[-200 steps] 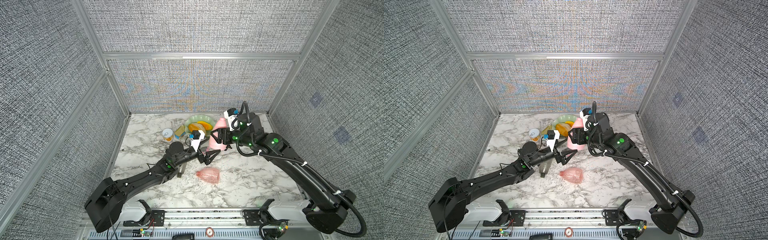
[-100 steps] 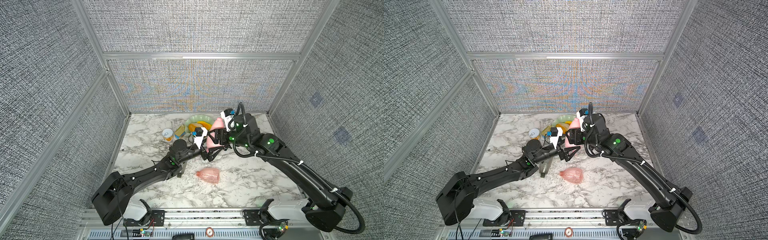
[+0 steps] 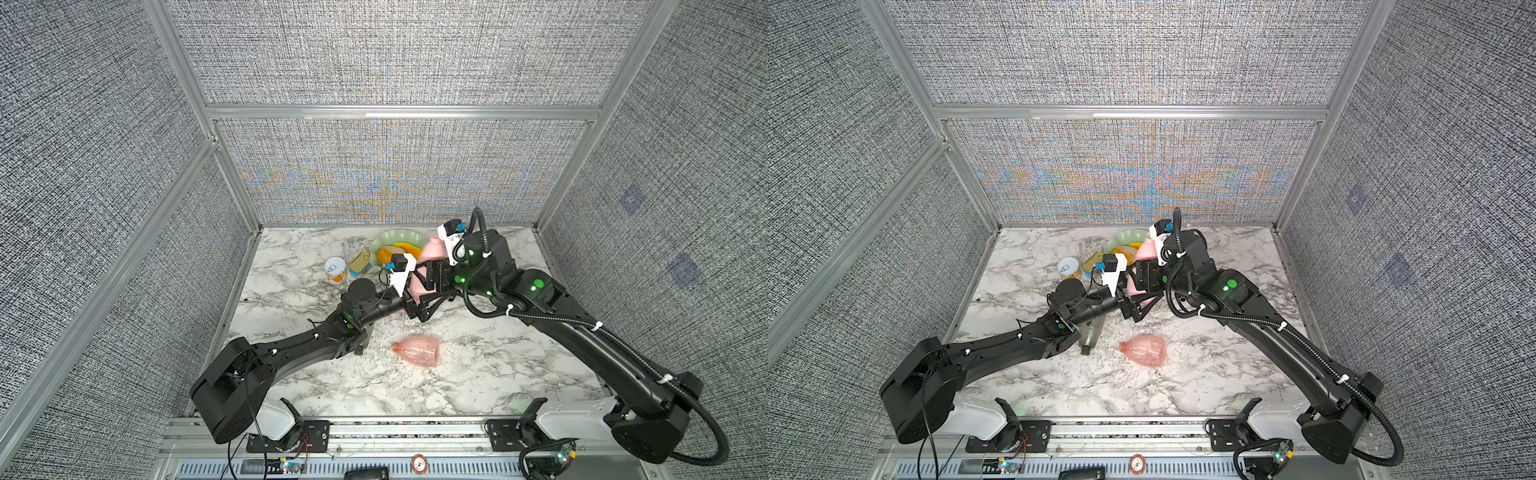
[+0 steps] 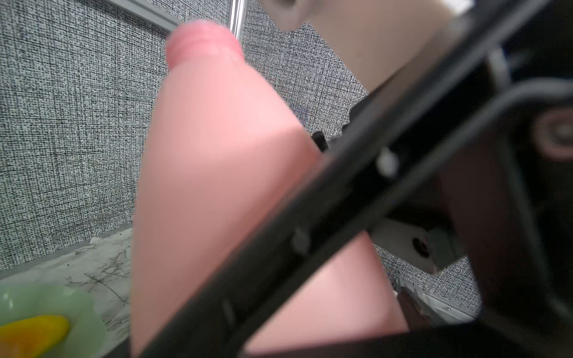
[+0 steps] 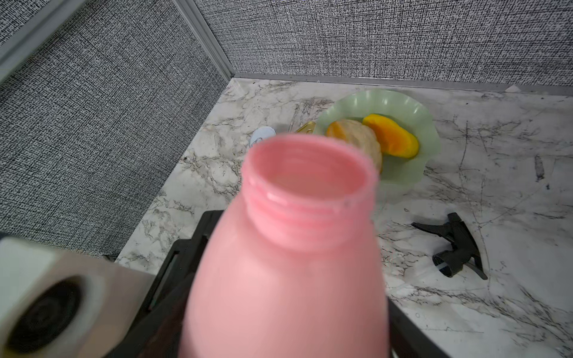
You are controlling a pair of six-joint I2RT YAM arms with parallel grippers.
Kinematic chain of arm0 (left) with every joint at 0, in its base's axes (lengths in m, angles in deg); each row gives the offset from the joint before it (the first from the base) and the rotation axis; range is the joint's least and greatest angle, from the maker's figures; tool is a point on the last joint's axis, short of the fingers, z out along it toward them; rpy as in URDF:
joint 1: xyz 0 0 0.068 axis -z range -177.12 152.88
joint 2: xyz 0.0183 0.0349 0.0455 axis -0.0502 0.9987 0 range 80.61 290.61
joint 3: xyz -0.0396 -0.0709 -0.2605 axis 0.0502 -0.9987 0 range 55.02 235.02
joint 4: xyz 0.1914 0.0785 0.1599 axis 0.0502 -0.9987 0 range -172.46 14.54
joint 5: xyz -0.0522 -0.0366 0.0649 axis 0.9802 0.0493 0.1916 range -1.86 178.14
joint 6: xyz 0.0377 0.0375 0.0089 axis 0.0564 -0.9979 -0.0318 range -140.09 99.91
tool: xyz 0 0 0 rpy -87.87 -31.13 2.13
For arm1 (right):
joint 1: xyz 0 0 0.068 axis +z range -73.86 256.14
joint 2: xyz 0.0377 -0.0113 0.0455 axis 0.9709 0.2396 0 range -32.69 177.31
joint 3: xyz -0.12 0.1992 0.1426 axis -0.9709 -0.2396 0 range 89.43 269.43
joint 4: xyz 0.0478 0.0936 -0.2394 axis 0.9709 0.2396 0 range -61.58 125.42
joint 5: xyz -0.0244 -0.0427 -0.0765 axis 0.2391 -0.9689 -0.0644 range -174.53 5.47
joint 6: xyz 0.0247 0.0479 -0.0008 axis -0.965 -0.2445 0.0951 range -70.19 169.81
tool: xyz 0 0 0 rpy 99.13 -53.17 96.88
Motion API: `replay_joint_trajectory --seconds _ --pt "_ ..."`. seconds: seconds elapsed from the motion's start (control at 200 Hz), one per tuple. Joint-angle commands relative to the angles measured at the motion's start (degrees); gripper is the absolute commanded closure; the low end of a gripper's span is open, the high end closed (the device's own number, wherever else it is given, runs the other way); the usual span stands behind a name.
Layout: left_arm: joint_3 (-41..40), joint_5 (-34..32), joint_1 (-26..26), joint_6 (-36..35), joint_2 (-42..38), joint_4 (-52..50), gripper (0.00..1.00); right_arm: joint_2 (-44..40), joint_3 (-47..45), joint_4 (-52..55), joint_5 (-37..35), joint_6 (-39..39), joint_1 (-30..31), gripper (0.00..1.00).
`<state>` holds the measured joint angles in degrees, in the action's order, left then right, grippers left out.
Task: Attach spray nozzles to spray bottles
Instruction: Pick up the spray bottle from the center of the board.
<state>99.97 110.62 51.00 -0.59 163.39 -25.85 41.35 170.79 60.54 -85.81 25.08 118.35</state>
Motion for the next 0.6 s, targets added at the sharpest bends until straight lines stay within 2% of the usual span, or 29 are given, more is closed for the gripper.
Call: replay_joint_trajectory --seconds 0.0,0.23,0.35,0.46,0.595 --pt "0.36 0.90 -0.09 -0.48 0.32 1.17 0.04 -0.54 -0.23 -1.42 -2.07 -0.03 0.06 0.22" --pt "1.01 1.21 -0.04 -0.87 1.09 -0.64 0.07 -0.50 -0.25 -2.15 -1.32 -0.02 0.14 0.23" --pt "1.36 1.95 -0.06 -1.13 1.45 -0.79 0.13 -0.43 -0.13 -2.29 -0.90 0.42 0.55 0.22" --pt "1.81 1.24 -0.13 -2.33 1.59 -2.05 0.20 -0.86 -0.41 -2.84 -0.23 0.55 0.84 0.22" --pt "1.19 -1.50 -0.10 -3.03 1.59 -1.33 0.22 -1.48 -0.42 -2.96 0.70 0.73 1.03 0.19"
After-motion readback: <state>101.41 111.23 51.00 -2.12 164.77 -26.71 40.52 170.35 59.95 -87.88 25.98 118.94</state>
